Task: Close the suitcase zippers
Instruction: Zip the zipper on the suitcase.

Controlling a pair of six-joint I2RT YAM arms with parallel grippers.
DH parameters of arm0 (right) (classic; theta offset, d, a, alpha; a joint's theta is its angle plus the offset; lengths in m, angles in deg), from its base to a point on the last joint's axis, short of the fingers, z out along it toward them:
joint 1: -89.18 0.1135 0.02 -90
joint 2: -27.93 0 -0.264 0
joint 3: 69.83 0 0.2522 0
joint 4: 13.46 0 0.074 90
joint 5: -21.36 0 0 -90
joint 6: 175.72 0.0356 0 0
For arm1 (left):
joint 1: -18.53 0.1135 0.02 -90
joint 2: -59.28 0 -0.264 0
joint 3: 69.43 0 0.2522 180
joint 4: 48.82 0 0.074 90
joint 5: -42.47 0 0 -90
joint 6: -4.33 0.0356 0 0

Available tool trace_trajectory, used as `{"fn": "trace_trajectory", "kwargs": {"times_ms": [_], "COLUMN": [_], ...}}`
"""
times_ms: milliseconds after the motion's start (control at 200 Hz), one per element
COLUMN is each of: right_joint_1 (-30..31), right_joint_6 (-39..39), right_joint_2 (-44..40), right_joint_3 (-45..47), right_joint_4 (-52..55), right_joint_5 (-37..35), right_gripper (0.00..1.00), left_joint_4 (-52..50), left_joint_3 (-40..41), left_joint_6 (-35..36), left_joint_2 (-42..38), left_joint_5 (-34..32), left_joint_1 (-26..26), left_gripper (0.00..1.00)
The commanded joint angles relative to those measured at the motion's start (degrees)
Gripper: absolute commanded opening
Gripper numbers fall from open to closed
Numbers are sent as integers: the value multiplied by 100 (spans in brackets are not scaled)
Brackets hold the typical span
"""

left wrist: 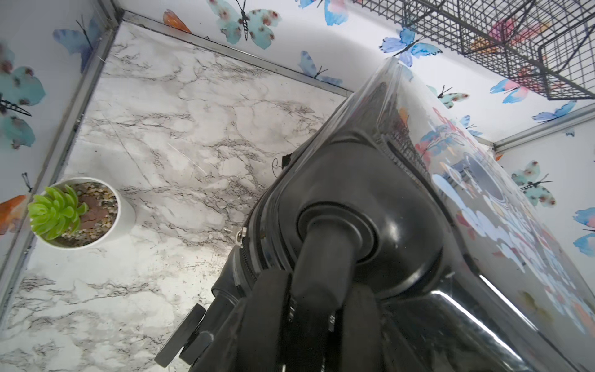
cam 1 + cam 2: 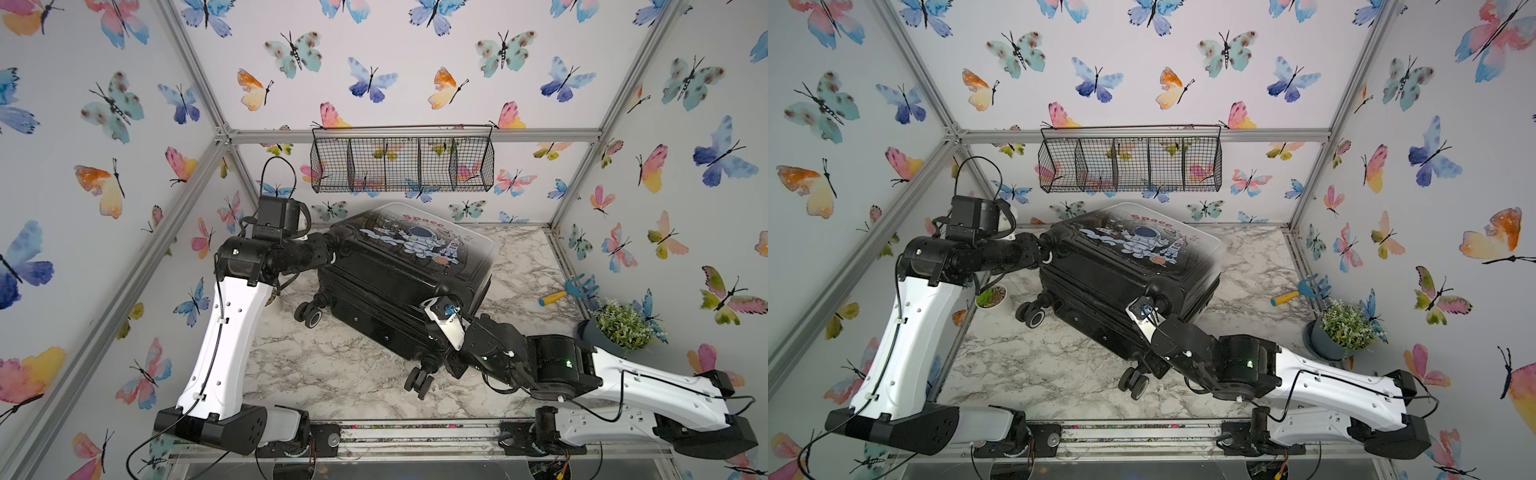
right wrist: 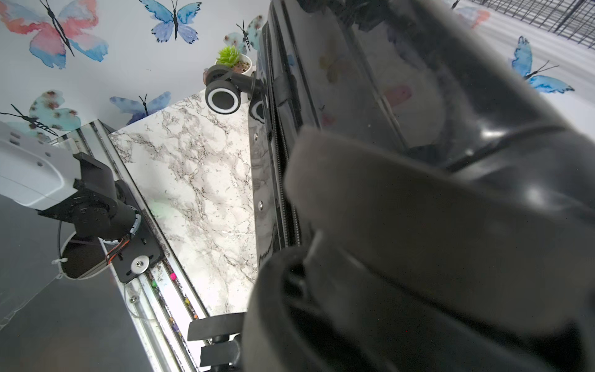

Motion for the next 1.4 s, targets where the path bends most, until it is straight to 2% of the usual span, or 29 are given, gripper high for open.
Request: {"fn": "trace_trajectory", "kwargs": {"times_ms": [0, 120, 225, 290, 395, 476, 541, 631, 731, 851, 1006, 1091, 1181, 1266, 1397], "right_joint_1": [140, 140, 107, -50, -172, -333, -800, -1269, -1297, -1297, -1300, -1297, -1300, -1297, -1301], "right_joint_6": [82, 80, -176, -408, -580, -519, -357, -334, -337, 37, 36, 85, 274, 443, 636], "right_joint_2": [328, 237, -191, -251, 13, 102, -48, -283, -392, -365, -318, -311, -437, -763, -769], "right_joint_3": [-575, -416, -54, -418, -956, -993, -835, -679, -614, -445, -48, 185, 350, 605, 306], "right_joint_4": [-2621, -3208, -3930, -3469, -2447, -1800, -1521, -1268, -1131, -933, -1293, -1517, -1703, -2372, -2530], "right_joint_5": [409, 221, -297, -567, -834, -1075, -1150, -1146, -1152, -427, 461, 771, 807, 832, 880], "right_gripper": [3, 3, 4, 3, 3, 3, 3, 3, 3, 4, 3, 3, 3, 3, 3], "left_joint_4": [-886, -795, -979, -1141, -1070, -1020, -971, -872, -472, 0, 827, 1053, 1091, 1059, 817], "left_joint_3": [57, 109, -207, -484, -375, -197, -70, 406, 1214, 1765, 1916, 1653, 1318, 1007, 550], "left_joint_6": [-343, -411, -387, -335, -351, -467, -528, -706, -999, -1409, -1850, -2015, -2134, -2205, -2153], "left_joint_2": [197, 92, 105, 86, -40, -213, -423, -682, -1042, -1164, -982, -742, -582, -512, -282], "left_joint_5": [-349, -412, -644, -880, -614, -514, -398, -23, 268, 411, 733, 892, 1224, 1297, 1293], "left_joint_1": [-664, -657, -544, -435, -420, -420, -420, -491, -824, -1496, -2164, -2444, -2506, -2561, -2701], "left_gripper": [0, 0, 0, 0, 0, 0, 0, 0, 0, 0, 0, 0, 0, 0, 0]}}
